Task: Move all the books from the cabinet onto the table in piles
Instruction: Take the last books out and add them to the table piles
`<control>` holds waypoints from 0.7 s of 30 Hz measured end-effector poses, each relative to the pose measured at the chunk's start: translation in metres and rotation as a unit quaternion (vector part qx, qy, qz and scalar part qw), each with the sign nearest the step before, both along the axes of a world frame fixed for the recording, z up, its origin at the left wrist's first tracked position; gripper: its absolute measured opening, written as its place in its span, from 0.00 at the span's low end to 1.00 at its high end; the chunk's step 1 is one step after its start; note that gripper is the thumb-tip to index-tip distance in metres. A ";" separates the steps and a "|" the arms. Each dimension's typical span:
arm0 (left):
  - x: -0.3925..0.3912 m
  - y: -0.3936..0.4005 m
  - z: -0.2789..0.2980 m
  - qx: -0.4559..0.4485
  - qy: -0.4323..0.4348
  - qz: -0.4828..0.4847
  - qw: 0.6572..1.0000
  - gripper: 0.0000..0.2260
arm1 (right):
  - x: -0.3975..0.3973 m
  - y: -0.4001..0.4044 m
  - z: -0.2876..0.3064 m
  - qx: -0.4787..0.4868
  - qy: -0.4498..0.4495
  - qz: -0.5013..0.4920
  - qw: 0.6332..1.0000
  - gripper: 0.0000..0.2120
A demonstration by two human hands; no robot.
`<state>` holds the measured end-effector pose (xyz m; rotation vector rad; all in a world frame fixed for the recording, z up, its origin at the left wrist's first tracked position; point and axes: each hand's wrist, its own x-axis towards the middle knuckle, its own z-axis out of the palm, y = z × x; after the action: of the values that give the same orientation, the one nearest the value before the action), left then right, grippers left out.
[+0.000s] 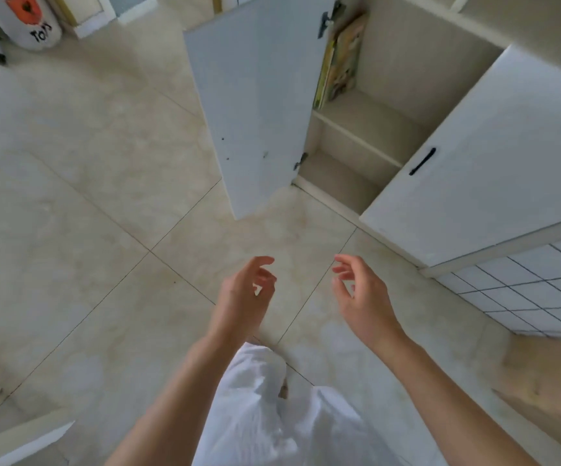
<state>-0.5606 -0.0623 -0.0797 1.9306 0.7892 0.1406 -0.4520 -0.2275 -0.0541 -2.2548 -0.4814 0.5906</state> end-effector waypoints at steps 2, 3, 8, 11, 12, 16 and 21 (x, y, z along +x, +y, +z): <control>0.027 0.007 -0.002 0.003 0.005 -0.023 1.000 0.15 | 0.023 0.002 -0.001 -0.002 -0.002 -0.024 1.000 0.16; 0.045 0.013 -0.003 0.005 0.007 -0.035 0.999 0.15 | 0.037 0.005 -0.002 -0.002 -0.002 -0.036 0.999 0.16; 0.129 0.051 -0.006 0.014 0.007 -0.071 0.997 0.14 | 0.110 0.034 0.002 -0.006 -0.018 -0.080 0.997 0.14; 0.178 0.076 -0.003 0.011 0.011 -0.090 0.996 0.14 | 0.151 0.055 0.009 0.001 -0.028 -0.109 0.994 0.14; 0.197 0.085 -0.004 0.010 0.012 -0.099 0.995 0.14 | 0.166 0.063 0.012 0.004 -0.030 -0.118 0.993 0.14; 0.270 0.115 -0.008 0.021 0.015 -0.121 0.992 0.14 | 0.224 0.091 0.018 0.017 -0.036 -0.143 0.989 0.14; 0.350 0.139 -0.018 0.011 0.023 -0.112 0.993 0.14 | 0.295 0.114 0.016 0.017 -0.023 -0.148 0.989 0.14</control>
<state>-0.2108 0.0766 -0.0982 2.0339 0.5976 -0.0331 -0.1574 -0.1133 -0.0382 -2.2548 -0.1700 0.3766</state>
